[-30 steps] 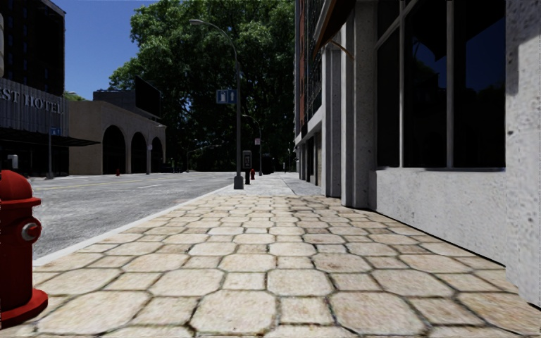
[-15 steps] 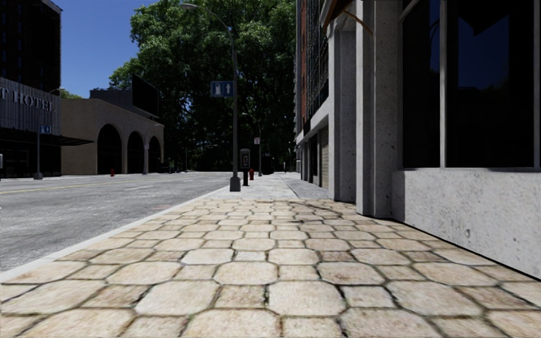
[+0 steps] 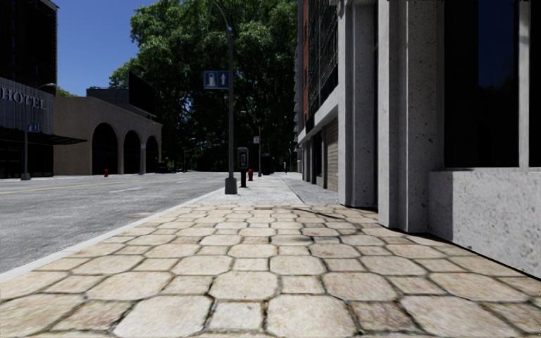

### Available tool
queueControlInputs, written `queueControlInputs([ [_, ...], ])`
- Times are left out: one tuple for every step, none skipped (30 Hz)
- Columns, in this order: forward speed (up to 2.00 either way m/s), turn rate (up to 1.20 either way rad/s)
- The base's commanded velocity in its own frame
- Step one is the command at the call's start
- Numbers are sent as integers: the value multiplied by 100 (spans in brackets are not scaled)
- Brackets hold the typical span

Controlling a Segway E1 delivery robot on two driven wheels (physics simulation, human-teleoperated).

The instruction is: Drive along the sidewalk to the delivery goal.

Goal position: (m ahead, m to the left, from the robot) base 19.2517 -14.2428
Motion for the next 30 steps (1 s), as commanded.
queueControlInputs([
  [200, 0],
  [200, 0],
  [200, 0],
  [200, 0],
  [200, 0],
  [200, 0],
  [200, 0],
  [200, -26],
  [200, -120],
  [200, -120],
  [200, -81],
  [200, -81],
  [200, 0],
  [200, 0],
  [200, 0],
  [200, 0],
  [200, 0],
  [200, 0],
  [200, 0],
  [200, 0],
  [200, 0],
  [200, 0],
  [200, 0],
  [200, 0],
  [200, 0],
  [200, 0],
  [200, 0],
  [200, 0],
  [200, 0],
  [200, 0],
])
